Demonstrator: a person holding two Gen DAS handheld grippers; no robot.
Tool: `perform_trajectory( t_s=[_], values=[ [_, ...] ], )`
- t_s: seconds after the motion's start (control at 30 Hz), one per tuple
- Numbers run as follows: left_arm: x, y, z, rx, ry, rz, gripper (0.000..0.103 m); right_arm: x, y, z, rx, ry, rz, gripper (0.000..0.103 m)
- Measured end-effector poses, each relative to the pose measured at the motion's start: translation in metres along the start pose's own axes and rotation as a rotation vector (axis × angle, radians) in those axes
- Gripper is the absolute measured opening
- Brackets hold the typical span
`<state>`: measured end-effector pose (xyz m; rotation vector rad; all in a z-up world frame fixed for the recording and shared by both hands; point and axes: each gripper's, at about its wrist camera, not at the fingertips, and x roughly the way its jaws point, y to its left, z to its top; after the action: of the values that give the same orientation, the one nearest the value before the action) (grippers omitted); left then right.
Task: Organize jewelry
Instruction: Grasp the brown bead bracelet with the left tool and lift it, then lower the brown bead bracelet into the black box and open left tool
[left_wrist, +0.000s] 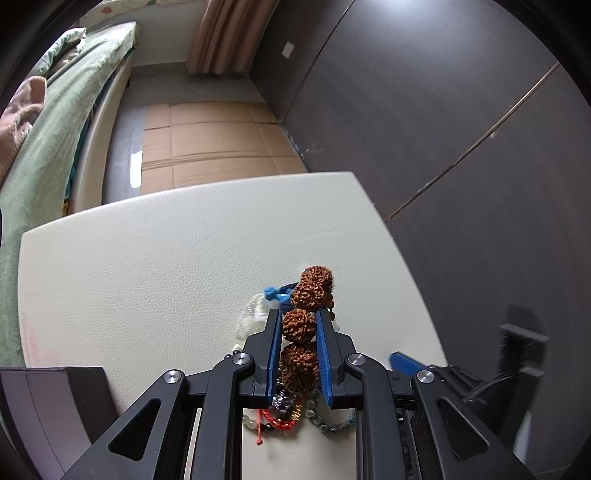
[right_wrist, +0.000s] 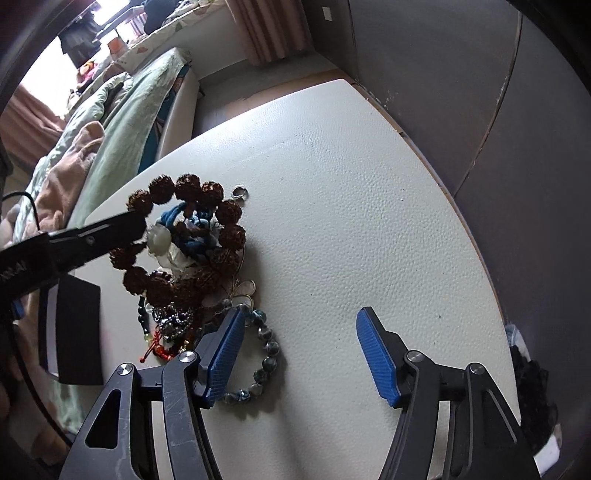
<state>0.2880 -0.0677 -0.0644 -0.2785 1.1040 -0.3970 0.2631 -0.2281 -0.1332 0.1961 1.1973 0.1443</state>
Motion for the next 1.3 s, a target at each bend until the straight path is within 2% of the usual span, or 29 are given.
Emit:
perform_trajectory(
  t_s=[0.13,0.2,0.27,0.3,0.33,0.37,0.5,0.8,1.3],
  values=[
    [-0.022,-0.007,-0.001,0.004,-0.046,-0.028,0.019,0.002,0.015,-0.007,-0.095,0.003,-0.065,0.060],
    [-0.033,-0.008,-0.002,0.003,-0.070,-0.034,0.019,0.004,0.024,-0.011,-0.151,-0.002,-0.124,0.059],
    [-0.043,-0.006,-0.004,-0.006,-0.089,-0.036,0.019,0.006,0.034,-0.015,-0.196,-0.014,-0.164,0.049],
    [-0.047,-0.004,-0.005,-0.011,-0.096,-0.037,0.019,0.005,0.036,-0.016,-0.205,-0.018,-0.150,0.037],
    [-0.053,-0.002,-0.006,-0.015,-0.105,-0.037,0.019,0.003,0.037,-0.016,-0.210,-0.019,-0.150,0.020],
    [-0.058,0.000,-0.008,-0.018,-0.114,-0.036,0.019,0.002,0.037,-0.017,-0.213,-0.019,-0.145,0.011],
    [-0.078,0.010,-0.016,-0.029,-0.145,-0.034,0.019,-0.005,0.026,-0.018,-0.155,-0.016,-0.094,0.011],
    [-0.123,0.027,-0.034,-0.029,-0.202,-0.023,0.019,-0.050,0.013,-0.022,-0.051,-0.112,0.074,0.011],
    [-0.173,0.083,-0.049,-0.110,-0.283,0.014,0.019,-0.073,0.080,-0.017,-0.066,-0.236,0.339,0.011]
  ],
)
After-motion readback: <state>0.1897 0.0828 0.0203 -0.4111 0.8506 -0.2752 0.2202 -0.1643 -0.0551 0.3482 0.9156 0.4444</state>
